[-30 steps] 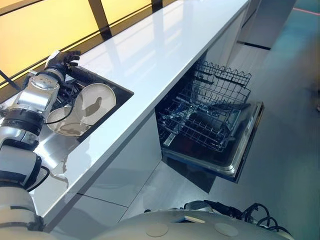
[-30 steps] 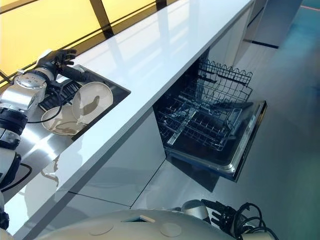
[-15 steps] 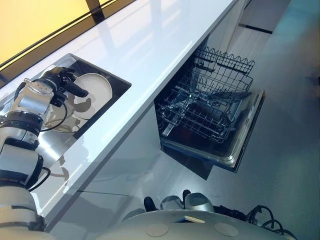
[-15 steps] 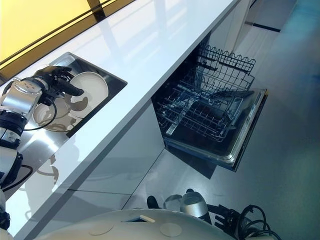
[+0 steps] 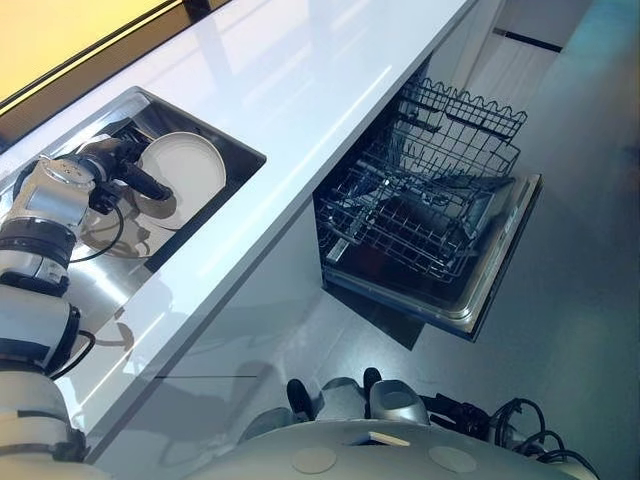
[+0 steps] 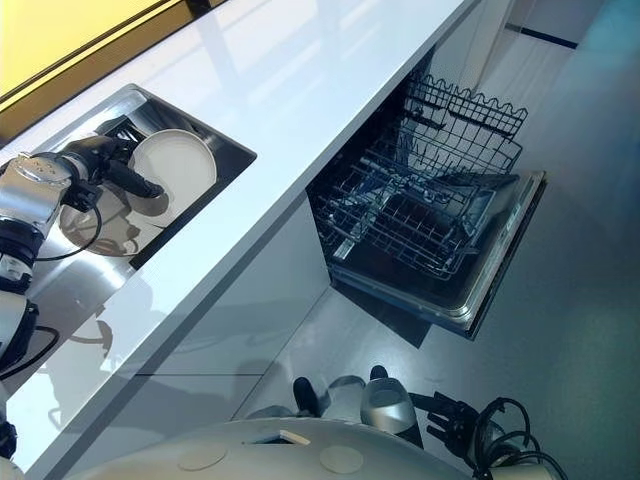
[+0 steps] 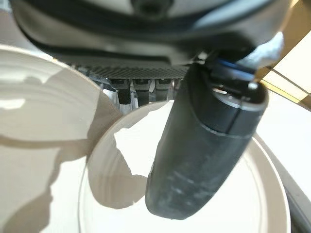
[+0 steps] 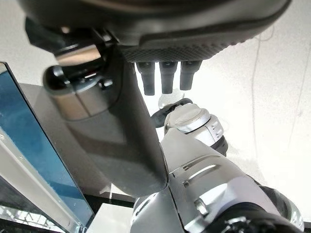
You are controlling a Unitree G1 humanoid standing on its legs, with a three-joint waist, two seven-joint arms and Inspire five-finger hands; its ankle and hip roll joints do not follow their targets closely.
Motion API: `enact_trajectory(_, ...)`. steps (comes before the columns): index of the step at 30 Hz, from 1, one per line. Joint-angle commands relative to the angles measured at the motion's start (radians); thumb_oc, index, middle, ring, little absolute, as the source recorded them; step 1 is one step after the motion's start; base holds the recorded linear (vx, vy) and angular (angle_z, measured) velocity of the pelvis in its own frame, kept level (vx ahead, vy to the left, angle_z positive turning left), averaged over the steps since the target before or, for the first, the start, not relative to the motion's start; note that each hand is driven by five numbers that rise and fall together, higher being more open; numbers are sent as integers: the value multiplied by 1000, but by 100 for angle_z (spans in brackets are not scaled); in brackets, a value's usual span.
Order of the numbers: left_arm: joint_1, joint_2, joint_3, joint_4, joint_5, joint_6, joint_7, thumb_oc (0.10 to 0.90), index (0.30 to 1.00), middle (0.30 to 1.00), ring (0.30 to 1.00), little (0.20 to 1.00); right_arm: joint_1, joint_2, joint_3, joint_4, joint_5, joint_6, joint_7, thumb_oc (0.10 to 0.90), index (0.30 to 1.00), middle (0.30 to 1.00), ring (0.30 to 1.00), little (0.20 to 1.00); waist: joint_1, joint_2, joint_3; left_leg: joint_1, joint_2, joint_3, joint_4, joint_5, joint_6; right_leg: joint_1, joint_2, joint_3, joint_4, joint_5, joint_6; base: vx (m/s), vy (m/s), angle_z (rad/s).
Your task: Pick up plates and place into dishwasher.
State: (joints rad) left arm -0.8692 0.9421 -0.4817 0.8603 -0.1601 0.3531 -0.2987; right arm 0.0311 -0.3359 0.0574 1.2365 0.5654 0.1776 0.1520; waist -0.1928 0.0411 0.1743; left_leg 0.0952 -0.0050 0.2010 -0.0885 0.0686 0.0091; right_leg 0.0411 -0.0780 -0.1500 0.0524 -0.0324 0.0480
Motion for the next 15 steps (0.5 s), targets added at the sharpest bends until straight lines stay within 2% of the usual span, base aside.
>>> enact_trajectory(1,-154,74,76,55,-39,-21,15,800,900,900,900,900,25,-48,70,3,-24,-8,9,800,900,900,900,900,-16,38,-62,-72,-51,-64,118,-125,-4,-63,-12,-38,81,-30,119,33,-7,-1)
enact_trajectory(4,-132,59,98,62,-94,-25,8,800,900,900,900,900,30,-44,74,0,-30,-11,7,800,900,900,900,900,-17,37,-61,-70,-50,-61,115,-123,-3,-62,-12,-39,79,-29,121,10,-2,0)
enact_trajectory(5,-121,52,110,62,-133,-27,-9,679,796,796,796,779,30,-43,73,2,-32,-11,5,800,900,900,900,900,-18,37,-61,-70,-50,-61,113,-123,-4,-62,-12,-38,78,-30,122,0,0,0)
enact_trajectory(6,-111,46,121,59,-157,-31,-19,314,484,484,484,414,30,-42,73,1,-34,-10,4,800,900,900,900,900,-18,37,-60,-70,-50,-60,113,-123,-4,-62,-12,-37,78,-30,122,0,0,0)
enact_trajectory(7,-98,42,132,54,-172,-43,-34,100,300,300,300,200,33,-42,72,-1,-37,-9,4,800,900,900,900,900,-17,38,-59,-70,-50,-60,114,-124,-4,-62,-12,-35,78,-31,122,0,0,0)
enact_trajectory(15,-72,34,152,-32,-281,-182,-14,114,312,312,312,214,40,-39,62,-3,-24,-25,21,800,900,900,900,900,-9,44,-62,-67,-49,-72,112,-125,-8,-56,-8,-36,84,-42,117,8,-26,-2)
